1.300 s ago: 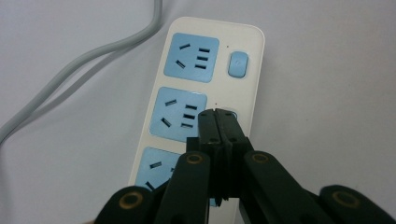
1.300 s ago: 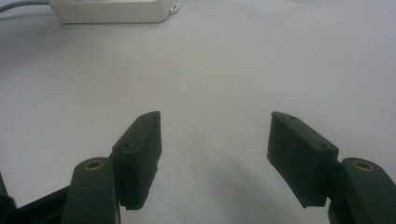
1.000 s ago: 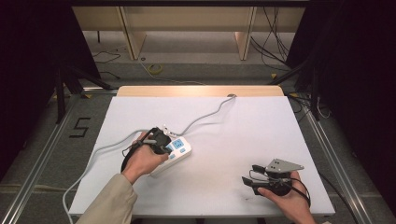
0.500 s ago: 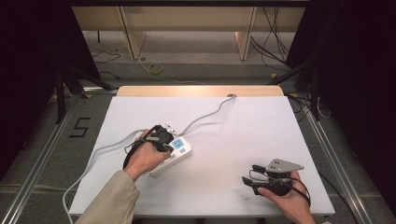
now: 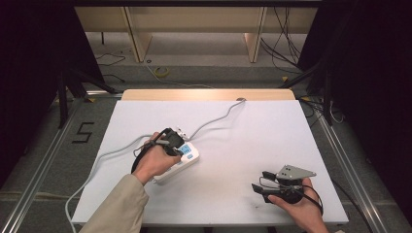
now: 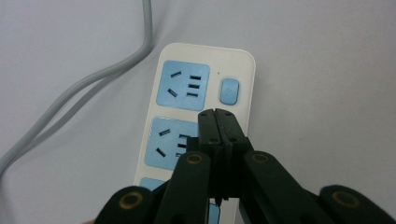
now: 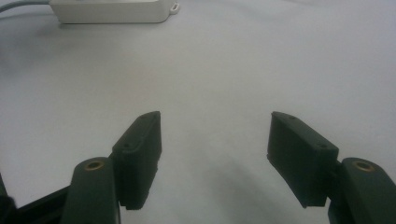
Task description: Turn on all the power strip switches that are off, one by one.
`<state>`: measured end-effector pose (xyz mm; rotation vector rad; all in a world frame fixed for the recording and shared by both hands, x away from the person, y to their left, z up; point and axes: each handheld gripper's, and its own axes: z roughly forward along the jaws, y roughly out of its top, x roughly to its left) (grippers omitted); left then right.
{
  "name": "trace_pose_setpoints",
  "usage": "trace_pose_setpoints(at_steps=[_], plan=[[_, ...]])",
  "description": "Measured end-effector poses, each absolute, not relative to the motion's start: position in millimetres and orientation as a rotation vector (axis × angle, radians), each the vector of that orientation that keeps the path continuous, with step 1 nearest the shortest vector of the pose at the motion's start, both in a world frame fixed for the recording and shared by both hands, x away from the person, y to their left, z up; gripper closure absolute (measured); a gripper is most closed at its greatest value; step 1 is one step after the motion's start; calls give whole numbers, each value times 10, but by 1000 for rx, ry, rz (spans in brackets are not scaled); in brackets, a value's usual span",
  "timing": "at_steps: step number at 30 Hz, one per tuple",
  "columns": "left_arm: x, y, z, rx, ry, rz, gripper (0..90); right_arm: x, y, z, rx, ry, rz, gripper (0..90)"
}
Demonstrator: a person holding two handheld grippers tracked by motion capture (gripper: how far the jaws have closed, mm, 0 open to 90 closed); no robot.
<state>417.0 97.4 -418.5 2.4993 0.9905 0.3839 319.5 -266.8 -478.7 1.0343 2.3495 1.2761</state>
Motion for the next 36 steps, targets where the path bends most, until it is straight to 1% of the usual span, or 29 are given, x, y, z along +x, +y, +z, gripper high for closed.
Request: trace_pose_setpoints(at_steps=[18, 36], plan=[[4233, 823, -4159, 2526, 962, 369, 900, 3195, -2668, -4788, 1030, 2355, 1275, 358], [4292, 771, -4164, 2543, 963, 359, 900, 3200, -2663, -4791, 1038, 2353, 1278, 358]])
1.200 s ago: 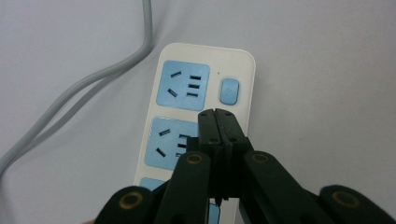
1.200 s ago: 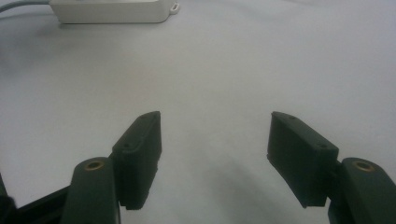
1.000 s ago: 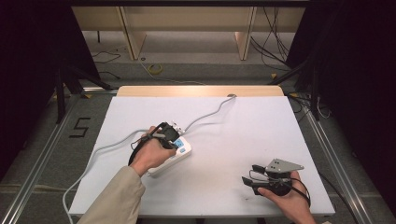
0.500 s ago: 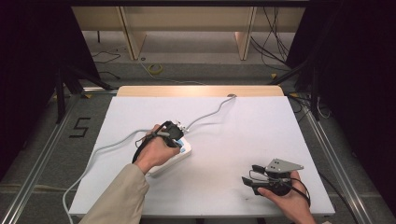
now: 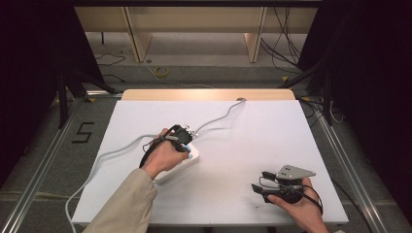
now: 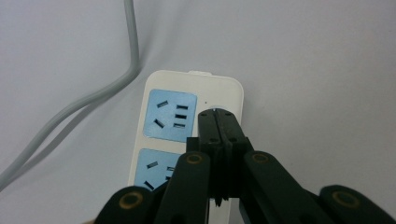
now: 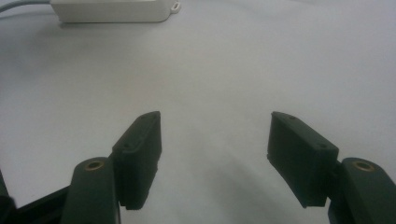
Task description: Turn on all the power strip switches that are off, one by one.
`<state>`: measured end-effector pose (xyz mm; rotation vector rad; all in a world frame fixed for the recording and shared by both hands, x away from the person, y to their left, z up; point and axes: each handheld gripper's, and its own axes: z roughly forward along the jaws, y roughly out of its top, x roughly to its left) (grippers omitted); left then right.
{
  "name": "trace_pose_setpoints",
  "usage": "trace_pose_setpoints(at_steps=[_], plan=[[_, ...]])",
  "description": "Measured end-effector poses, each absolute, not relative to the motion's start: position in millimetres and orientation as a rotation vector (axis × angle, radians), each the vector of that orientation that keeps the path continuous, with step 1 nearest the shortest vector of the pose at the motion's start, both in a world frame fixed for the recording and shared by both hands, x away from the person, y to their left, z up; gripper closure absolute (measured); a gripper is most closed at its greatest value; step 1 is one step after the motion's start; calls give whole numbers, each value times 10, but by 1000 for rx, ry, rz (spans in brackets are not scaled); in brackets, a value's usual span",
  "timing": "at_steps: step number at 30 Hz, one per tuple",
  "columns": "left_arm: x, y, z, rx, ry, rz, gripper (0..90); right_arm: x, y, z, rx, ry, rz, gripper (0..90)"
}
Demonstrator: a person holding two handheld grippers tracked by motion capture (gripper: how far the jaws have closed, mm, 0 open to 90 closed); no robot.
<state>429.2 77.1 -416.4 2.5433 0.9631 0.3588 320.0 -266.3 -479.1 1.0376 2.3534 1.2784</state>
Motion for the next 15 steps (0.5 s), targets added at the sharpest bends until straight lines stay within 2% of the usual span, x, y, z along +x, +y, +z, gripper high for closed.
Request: trace_pose_setpoints(at_steps=[15], plan=[[4348, 745, -4184, 2556, 963, 352, 900, 3202, -2662, -4793, 1034, 2359, 1274, 358]])
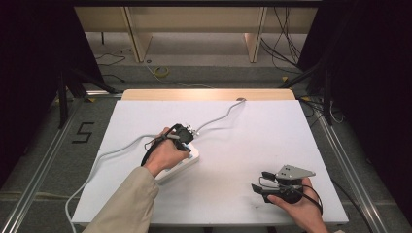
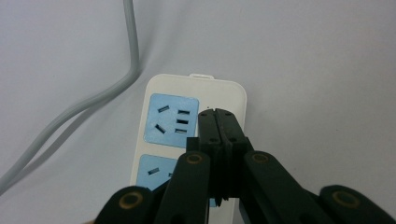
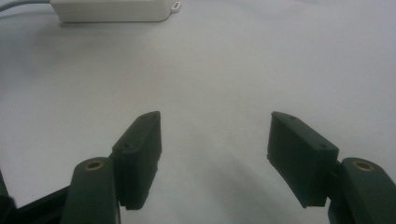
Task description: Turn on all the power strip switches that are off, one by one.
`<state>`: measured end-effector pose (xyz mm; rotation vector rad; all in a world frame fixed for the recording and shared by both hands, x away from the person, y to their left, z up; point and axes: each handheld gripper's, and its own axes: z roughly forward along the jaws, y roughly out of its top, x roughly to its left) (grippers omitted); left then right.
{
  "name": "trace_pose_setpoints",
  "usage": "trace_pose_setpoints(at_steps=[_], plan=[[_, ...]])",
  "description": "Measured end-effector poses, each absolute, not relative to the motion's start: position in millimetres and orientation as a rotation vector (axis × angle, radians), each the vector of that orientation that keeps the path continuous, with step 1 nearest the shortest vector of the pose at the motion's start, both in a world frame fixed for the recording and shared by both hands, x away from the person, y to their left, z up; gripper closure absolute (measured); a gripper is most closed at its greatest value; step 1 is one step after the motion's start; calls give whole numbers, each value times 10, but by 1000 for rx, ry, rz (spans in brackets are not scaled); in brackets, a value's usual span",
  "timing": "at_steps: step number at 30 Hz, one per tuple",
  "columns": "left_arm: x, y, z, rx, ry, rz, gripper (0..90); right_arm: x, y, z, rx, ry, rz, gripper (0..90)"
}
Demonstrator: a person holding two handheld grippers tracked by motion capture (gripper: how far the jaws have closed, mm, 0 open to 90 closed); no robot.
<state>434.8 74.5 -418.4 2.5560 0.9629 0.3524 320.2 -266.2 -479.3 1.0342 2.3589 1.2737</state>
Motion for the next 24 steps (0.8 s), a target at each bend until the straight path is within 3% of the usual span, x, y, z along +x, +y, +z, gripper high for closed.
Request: trace_pose_setpoints(at_steps=[24], plan=[[4402, 604, -4297, 2602, 952, 343, 900, 3202, -2660, -4794, 1035, 2361, 1277, 358]])
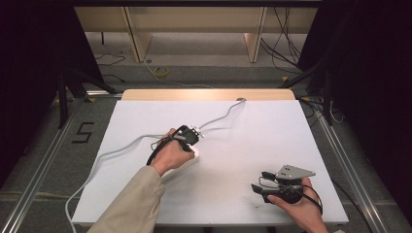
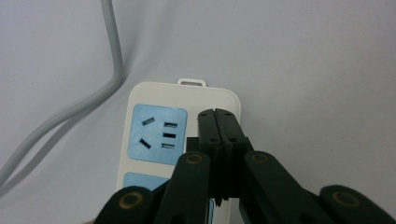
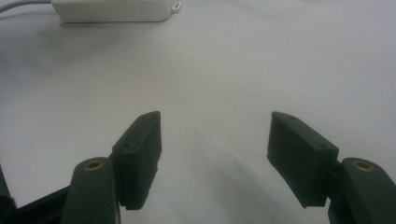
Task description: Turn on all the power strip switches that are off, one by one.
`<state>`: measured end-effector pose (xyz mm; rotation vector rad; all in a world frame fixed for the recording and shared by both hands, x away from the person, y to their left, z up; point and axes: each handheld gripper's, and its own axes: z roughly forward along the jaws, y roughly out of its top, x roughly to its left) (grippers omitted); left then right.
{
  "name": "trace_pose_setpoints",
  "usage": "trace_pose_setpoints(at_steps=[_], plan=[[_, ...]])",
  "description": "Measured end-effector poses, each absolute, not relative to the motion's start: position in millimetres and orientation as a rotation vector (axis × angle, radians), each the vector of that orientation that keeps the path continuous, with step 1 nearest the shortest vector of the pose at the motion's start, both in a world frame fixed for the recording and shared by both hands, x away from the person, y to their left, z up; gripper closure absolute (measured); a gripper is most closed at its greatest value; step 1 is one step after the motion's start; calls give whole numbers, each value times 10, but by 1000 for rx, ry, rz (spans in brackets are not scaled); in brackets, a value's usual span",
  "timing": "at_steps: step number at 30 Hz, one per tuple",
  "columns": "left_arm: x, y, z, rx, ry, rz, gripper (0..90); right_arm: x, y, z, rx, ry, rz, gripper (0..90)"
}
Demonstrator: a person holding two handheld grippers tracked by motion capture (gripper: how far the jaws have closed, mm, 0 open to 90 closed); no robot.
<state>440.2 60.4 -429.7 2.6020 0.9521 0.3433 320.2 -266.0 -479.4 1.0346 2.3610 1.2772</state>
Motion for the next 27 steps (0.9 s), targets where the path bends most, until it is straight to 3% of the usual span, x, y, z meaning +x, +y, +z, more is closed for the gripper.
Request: trace_pose_setpoints(at_steps=[27], plan=[[4436, 585, -4339, 2631, 972, 365, 900, 3204, -2653, -4794, 1033, 2361, 1282, 358]])
